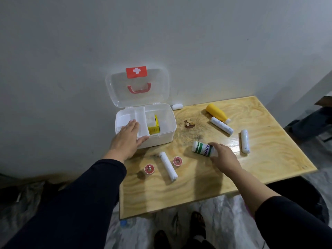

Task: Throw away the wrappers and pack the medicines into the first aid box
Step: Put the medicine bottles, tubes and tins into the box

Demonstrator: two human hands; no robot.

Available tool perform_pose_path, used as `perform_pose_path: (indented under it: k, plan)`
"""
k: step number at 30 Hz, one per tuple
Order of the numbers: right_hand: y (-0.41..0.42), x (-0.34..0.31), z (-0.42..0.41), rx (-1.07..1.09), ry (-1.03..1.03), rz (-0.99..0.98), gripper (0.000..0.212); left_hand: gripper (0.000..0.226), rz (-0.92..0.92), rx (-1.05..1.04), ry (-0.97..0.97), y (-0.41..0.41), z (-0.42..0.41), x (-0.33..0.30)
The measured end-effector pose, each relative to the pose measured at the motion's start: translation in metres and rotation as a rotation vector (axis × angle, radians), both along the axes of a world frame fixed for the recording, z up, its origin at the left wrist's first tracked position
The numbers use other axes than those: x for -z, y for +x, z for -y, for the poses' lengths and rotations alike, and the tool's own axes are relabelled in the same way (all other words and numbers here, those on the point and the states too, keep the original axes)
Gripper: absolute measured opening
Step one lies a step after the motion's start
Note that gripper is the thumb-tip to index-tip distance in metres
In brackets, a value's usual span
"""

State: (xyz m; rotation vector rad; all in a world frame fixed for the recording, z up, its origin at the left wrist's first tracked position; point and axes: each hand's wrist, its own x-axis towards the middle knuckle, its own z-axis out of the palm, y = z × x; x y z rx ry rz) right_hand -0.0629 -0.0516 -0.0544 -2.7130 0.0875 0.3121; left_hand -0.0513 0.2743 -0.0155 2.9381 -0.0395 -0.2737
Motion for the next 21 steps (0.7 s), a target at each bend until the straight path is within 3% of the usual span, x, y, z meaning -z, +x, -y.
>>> perform_pose_path:
  k: [8,14,21]
  plan:
    - [0.017,-0.037,-0.016,0.158,0.215,0.116,0.043,0.072,0.035,-0.017,-0.013,0.0,-0.002,0.01]
    - [0.059,-0.104,-0.048,0.074,0.193,0.297,0.033,0.072,0.028,-0.018,-0.018,0.001,-0.002,0.011]
    - [0.101,-0.157,-0.103,-0.113,0.219,0.361,0.032,0.069,0.046,0.017,0.062,0.0,0.001,0.008]
